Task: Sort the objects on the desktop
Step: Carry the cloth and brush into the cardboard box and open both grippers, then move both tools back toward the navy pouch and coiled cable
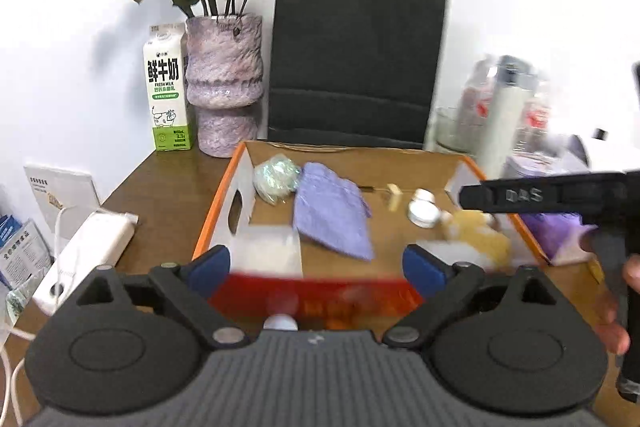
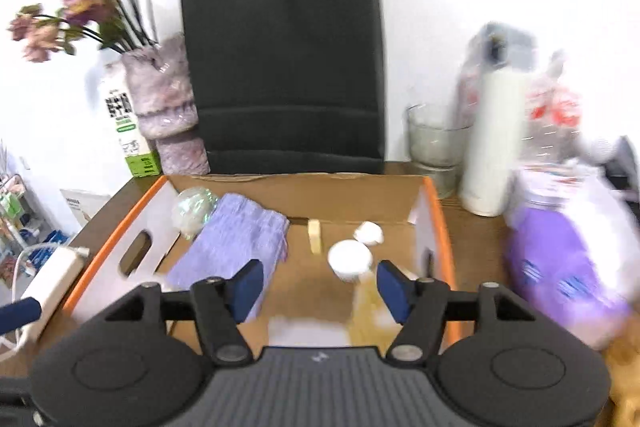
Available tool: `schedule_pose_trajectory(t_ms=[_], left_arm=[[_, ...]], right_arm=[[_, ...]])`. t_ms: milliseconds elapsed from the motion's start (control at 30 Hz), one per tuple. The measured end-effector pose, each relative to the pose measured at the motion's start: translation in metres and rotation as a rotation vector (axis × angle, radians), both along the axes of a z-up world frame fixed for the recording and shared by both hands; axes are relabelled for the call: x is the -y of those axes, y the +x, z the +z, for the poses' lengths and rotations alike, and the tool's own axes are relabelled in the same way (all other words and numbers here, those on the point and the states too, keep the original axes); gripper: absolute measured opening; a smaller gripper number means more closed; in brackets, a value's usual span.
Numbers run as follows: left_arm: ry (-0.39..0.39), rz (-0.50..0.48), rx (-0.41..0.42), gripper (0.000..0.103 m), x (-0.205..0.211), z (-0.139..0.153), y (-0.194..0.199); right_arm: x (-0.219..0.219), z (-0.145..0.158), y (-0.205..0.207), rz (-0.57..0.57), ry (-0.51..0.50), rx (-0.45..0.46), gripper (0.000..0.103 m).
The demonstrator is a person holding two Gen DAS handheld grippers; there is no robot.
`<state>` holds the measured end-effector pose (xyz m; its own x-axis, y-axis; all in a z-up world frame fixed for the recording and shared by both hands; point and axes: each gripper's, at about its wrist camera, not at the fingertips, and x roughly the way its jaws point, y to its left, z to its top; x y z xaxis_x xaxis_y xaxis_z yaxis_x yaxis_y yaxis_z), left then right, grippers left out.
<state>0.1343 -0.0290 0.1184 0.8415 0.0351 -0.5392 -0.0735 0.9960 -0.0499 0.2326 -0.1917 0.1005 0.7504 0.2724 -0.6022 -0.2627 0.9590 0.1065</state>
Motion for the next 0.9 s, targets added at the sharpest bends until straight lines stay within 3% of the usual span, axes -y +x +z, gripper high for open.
schedule_pose_trajectory(t_ms=[200, 367, 467, 633, 800, 900], left_arm=[[0.005, -0.047, 0.06, 0.102, -0.012, -0.009, -0.079], [-0.033, -0.113, 0.04, 0.103, -0.022, -0.046, -0.141], [-0.029, -0.12, 0.009, 0.103, -0.023, -0.066, -0.169], [-0.026, -0.109, 0.052, 0.103, -0.027, -0.088, -0.2], [-0.012, -0.106, 0.057, 0.103, -0.026, -0.096, -0.201], [0.015, -0.111, 0.065, 0.103, -0.023, -0.097, -0.2]], right_arm=[[0.031, 0.003, -0.127, -0.003, 0.098, 0.059, 0.076], [0.038, -0.029, -0.206, 0.037, 0.148, 0.025, 0.078], [0.033, -0.048, -0.241, 0.043, 0.111, 0.027, 0.078], [0.022, -0.075, -0.287, 0.071, 0.0, 0.064, 0.078], [0.022, -0.096, -0.303, 0.053, 0.007, 0.04, 0.078], [0.02, -0.094, -0.31, 0.058, -0.003, 0.105, 0.081]])
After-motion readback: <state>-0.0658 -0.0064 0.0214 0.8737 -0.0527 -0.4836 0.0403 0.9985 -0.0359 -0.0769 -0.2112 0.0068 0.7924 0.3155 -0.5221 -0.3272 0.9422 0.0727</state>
